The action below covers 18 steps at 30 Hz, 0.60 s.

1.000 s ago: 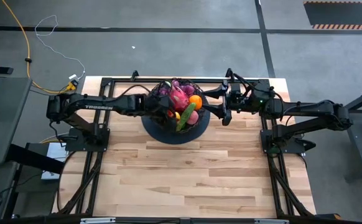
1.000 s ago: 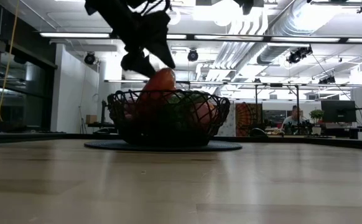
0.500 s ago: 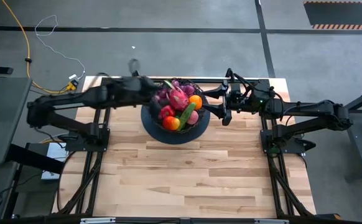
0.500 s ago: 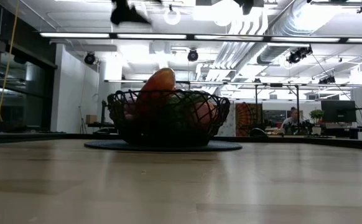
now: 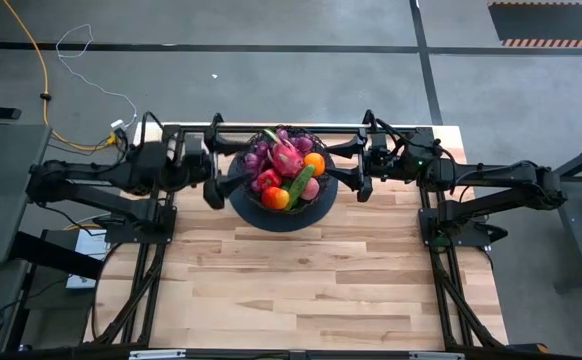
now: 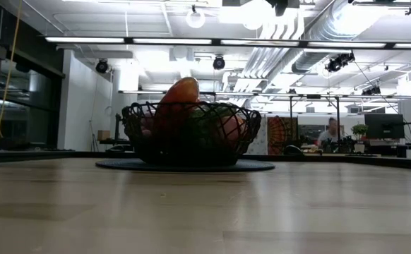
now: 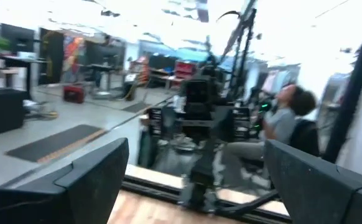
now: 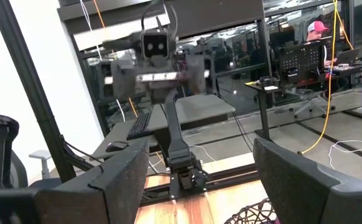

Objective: Build produce basket
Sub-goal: Return to Home Position

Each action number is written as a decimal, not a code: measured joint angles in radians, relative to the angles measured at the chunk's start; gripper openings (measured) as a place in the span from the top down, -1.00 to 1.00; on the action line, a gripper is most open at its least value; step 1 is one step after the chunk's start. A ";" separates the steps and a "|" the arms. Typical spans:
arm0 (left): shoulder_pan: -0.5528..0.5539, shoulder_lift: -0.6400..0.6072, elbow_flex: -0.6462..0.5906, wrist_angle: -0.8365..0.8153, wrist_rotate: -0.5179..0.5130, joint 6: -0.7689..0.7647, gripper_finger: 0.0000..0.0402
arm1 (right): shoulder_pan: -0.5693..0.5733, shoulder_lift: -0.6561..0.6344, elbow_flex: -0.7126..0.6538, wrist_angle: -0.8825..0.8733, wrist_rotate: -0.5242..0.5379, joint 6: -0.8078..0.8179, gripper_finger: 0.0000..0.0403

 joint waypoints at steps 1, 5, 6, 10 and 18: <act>-0.014 -0.008 -0.025 0.027 -0.001 -0.006 -0.80 | 0.000 0.000 0.000 0.001 0.000 0.000 -0.39; -0.050 -0.037 -0.058 0.057 -0.020 -0.011 -0.79 | 0.000 0.000 0.000 0.001 0.000 0.000 -0.39; -0.049 -0.045 -0.058 0.057 -0.022 -0.010 -0.78 | 0.000 0.000 0.000 0.001 0.000 0.000 -0.39; -0.046 -0.078 -0.058 0.055 -0.026 0.012 -0.71 | 0.000 0.000 0.000 0.001 0.000 0.000 -0.39; -0.033 -0.139 -0.060 -0.012 -0.029 0.033 -0.25 | 0.000 0.000 0.000 0.001 0.000 0.011 -0.39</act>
